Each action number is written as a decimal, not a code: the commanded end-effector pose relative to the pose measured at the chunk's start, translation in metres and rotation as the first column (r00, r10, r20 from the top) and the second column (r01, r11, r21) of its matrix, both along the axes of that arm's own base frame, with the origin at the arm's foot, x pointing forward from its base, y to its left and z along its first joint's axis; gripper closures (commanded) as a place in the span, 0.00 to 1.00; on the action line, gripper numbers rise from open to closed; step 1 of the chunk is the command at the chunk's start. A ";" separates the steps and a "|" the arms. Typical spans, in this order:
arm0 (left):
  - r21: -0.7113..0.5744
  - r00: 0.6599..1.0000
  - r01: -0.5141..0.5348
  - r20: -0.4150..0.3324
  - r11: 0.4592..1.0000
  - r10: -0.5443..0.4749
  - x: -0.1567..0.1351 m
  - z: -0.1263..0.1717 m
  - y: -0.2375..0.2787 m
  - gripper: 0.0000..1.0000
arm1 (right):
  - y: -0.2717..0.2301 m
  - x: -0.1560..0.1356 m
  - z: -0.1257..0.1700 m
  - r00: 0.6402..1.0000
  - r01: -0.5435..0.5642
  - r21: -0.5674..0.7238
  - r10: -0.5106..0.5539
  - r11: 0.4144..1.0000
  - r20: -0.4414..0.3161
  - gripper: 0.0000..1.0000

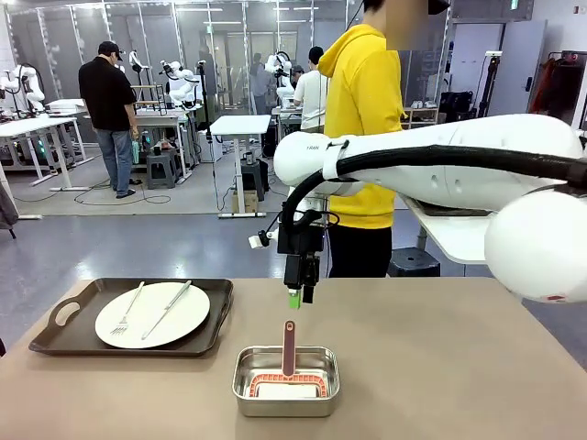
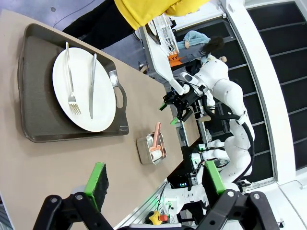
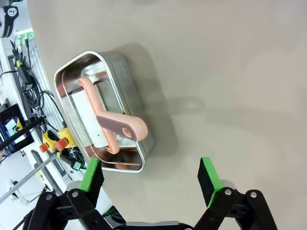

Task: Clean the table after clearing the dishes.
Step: When the left (or right) Handle tray is removed, use the left hand (or right hand) to clean the left (or right) side of the table with the Lint Roller.

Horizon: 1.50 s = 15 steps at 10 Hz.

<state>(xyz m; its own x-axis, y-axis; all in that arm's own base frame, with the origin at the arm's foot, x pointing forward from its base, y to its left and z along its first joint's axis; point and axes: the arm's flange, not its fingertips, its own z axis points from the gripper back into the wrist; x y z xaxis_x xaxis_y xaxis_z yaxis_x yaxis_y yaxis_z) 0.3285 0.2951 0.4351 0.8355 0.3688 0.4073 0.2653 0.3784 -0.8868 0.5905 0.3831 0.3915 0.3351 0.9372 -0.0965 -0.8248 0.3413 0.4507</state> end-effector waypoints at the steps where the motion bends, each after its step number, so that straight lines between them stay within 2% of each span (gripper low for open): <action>1: -0.002 1.000 0.001 0.004 1.000 -0.001 -0.003 0.002 0.001 0.00 | 0.009 0.014 0.004 0.999 0.004 -0.004 -0.004 1.000 -0.037 0.00; 3: -0.002 1.000 0.001 0.004 1.000 -0.001 -0.003 0.002 0.001 0.00 | 0.015 0.016 -0.012 0.995 -0.060 0.052 0.064 0.997 -0.075 0.00; 8: -0.002 1.000 0.001 0.004 1.000 -0.001 -0.003 0.002 0.001 0.00 | 0.022 -0.003 -0.039 0.988 -0.090 0.090 0.101 0.992 -0.117 0.00; 12: -0.002 1.000 0.001 0.004 1.000 -0.001 -0.003 0.002 0.001 0.00 | 0.026 -0.010 -0.051 0.959 -0.173 0.141 0.200 0.975 -0.202 0.00; 15: -0.002 1.000 0.001 0.004 1.000 -0.001 -0.003 0.002 0.001 0.00 | 0.021 -0.009 -0.060 0.945 -0.171 0.170 0.210 0.971 -0.250 0.00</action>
